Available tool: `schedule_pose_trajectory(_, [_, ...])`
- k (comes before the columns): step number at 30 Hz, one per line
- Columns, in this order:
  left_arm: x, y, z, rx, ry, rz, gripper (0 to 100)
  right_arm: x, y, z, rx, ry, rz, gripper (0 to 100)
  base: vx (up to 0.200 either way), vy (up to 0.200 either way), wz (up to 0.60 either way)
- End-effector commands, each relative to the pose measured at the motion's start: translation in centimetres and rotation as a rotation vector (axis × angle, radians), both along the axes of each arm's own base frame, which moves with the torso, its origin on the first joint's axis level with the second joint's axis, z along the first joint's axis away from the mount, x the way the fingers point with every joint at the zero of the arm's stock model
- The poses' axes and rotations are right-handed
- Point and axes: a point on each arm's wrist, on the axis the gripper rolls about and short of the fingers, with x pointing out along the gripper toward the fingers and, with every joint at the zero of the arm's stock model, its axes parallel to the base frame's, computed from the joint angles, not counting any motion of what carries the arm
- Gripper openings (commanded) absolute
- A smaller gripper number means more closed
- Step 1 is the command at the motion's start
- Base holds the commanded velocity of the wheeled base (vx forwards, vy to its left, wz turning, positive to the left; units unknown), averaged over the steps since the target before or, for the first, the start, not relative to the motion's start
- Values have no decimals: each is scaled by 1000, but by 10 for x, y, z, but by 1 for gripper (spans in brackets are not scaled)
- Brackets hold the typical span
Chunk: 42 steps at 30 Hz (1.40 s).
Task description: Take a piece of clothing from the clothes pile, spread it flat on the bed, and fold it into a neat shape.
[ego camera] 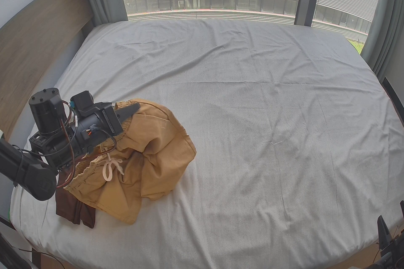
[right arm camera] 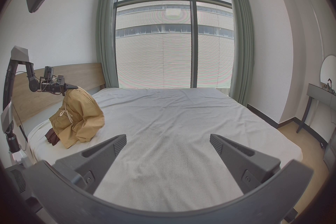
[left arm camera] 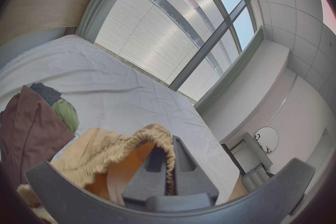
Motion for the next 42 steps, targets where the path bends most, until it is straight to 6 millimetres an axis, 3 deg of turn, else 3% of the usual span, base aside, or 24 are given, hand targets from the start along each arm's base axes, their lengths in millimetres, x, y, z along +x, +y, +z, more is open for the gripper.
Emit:
schedule_pose_trajectory(1, [-2,-11,4,-4,-30,-29,0,0,0,-5,0,5,1,100,0,0,0])
schedule_pose_trajectory(12, [-4,-47,23,-65,-109,-120,0,0,0,-5,0,5,1,100,0,0,0])
schedule_pose_trajectory(22, [0,-73,53,-190,-134,-203,0,0,0,-5,0,5,1,100,0,0,0])
schedule_pose_trajectory(42, [-9,-99,77,-275,-136,-263,0,0,0,-5,0,5,1,100,0,0,0])
